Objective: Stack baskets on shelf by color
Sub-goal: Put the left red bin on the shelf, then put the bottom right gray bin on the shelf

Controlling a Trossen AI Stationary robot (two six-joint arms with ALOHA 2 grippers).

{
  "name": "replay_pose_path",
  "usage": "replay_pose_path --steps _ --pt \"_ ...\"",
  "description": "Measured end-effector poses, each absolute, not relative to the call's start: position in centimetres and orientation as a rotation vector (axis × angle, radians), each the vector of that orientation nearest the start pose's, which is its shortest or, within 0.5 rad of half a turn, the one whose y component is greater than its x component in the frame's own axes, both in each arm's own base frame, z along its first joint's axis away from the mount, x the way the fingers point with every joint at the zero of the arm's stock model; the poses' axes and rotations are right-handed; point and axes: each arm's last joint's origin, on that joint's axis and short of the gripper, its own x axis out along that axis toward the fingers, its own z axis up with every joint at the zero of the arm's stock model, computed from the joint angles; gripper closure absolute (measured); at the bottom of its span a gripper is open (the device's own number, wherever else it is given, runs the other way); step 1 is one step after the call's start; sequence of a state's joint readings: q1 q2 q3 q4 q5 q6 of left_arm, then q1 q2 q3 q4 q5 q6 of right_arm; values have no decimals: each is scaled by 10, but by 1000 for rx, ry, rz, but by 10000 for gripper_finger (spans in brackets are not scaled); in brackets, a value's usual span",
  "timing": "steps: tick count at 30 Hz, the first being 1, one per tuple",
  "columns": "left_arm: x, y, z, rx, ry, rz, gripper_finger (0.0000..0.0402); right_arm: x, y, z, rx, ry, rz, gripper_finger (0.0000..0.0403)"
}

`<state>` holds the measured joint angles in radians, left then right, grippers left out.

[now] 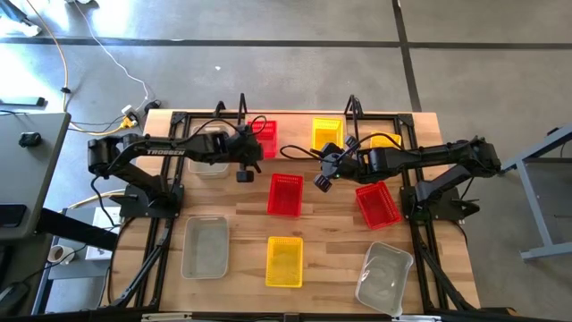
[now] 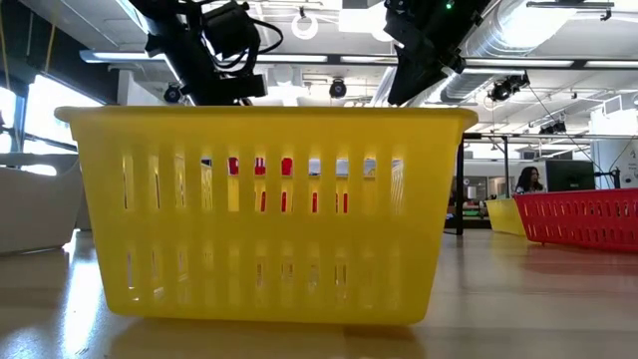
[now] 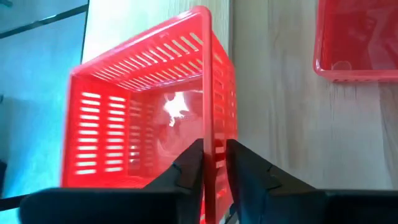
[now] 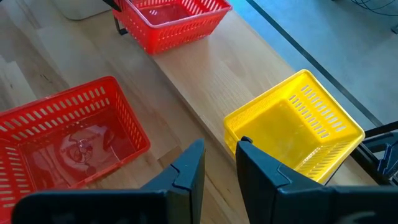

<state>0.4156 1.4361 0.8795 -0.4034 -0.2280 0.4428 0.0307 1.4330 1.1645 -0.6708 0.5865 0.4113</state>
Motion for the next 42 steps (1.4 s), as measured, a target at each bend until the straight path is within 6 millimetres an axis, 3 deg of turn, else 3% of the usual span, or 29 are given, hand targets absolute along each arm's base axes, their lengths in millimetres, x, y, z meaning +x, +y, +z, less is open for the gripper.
replay_pose_path --steps 17,29,42 --pt "252 121 208 298 1101 468 304 291 -7 284 106 776 -685 326" --pt "252 120 209 286 1088 525 304 291 -5 283 122 786 -653 326" --pt "250 99 231 228 958 481 304 291 -5 283 117 792 -640 326"
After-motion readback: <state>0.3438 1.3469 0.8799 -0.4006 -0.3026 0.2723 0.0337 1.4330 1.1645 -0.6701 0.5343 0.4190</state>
